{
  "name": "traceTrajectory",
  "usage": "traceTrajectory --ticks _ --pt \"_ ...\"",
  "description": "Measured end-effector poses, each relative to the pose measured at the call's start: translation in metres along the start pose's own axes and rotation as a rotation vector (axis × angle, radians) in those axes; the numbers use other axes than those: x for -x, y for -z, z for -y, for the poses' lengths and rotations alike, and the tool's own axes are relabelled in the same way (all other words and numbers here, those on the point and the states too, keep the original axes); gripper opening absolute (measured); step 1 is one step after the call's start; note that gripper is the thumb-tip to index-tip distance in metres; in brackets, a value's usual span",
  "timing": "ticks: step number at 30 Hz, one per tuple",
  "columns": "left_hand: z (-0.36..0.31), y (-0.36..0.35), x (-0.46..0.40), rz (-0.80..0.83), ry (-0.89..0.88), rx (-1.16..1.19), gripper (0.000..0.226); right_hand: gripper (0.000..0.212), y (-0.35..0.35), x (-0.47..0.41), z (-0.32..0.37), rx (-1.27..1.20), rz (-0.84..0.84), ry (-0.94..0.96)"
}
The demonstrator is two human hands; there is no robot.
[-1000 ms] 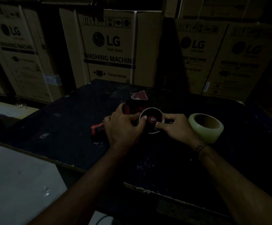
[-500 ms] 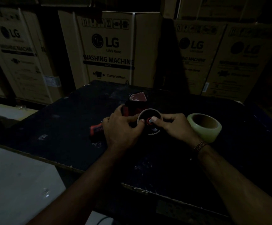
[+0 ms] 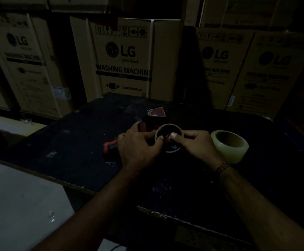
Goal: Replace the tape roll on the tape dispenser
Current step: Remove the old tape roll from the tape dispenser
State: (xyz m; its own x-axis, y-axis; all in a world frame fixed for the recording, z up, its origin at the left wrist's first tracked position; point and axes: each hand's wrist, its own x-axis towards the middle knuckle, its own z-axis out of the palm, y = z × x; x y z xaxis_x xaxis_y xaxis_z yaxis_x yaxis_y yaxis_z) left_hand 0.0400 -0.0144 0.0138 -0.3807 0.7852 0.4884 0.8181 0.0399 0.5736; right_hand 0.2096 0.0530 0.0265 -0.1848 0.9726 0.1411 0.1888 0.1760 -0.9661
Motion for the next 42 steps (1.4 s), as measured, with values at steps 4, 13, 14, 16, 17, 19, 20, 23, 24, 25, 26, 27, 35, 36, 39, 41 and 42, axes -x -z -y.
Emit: traceTrajectory --ticks 4,13,14,16,17,19,20,23,24,25,26,27,35,36,39,41,42 --pt "0.001 -0.003 -0.001 0.001 0.000 -0.028 0.043 0.059 0.006 -0.004 0.000 0.123 0.100 0.113" --pt "0.004 -0.003 -0.004 0.023 -0.003 0.003 0.033 0.047 -0.001 -0.007 -0.009 0.128 0.021 0.205" --pt "0.002 -0.001 -0.004 0.028 0.003 0.008 0.033 0.047 -0.002 -0.006 -0.008 0.130 0.009 0.203" --pt "-0.001 0.003 -0.003 0.015 0.016 0.032 0.032 0.046 -0.005 -0.004 -0.007 0.130 -0.014 0.203" --pt "-0.004 0.005 -0.002 0.008 0.025 0.048 0.031 0.046 -0.005 -0.003 -0.006 0.129 -0.028 0.201" --pt "-0.007 0.009 0.001 0.014 0.055 0.070 0.032 0.047 -0.006 -0.001 -0.003 0.129 -0.048 0.198" --pt "-0.009 0.011 0.002 0.024 0.072 0.079 0.032 0.047 -0.006 0.000 -0.002 0.135 -0.055 0.195" --pt "-0.011 0.014 0.003 0.038 0.097 0.099 0.033 0.048 -0.008 0.002 0.000 0.132 -0.088 0.176" --pt "-0.012 0.015 0.003 0.039 0.104 0.101 0.035 0.047 -0.008 0.002 0.001 0.130 -0.100 0.169" --pt "-0.014 0.016 0.004 0.030 0.110 0.108 0.038 0.047 -0.009 0.002 0.001 0.129 -0.108 0.165" --pt "-0.014 0.017 0.005 0.020 0.112 0.121 0.042 0.047 -0.010 0.002 0.002 0.127 -0.115 0.159" --pt "-0.015 0.017 0.005 0.014 0.112 0.133 0.045 0.046 -0.010 0.002 0.002 0.126 -0.117 0.153" --pt "-0.007 0.006 0.001 0.062 0.043 0.020 0.033 0.050 -0.002 -0.002 0.000 0.177 0.007 0.186" --pt "-0.006 0.006 0.000 0.065 0.054 0.022 0.032 0.050 -0.002 -0.003 -0.001 0.178 0.017 0.187" --pt "-0.005 0.004 -0.001 0.080 0.075 0.019 0.031 0.050 -0.002 -0.007 -0.004 0.163 0.003 0.185" --pt "-0.009 0.005 -0.002 0.059 0.102 0.053 0.030 0.049 -0.004 -0.009 -0.005 0.137 -0.022 0.165" --pt "-0.011 0.006 -0.002 0.040 0.118 0.078 0.030 0.048 -0.005 -0.009 -0.004 0.126 -0.031 0.155"
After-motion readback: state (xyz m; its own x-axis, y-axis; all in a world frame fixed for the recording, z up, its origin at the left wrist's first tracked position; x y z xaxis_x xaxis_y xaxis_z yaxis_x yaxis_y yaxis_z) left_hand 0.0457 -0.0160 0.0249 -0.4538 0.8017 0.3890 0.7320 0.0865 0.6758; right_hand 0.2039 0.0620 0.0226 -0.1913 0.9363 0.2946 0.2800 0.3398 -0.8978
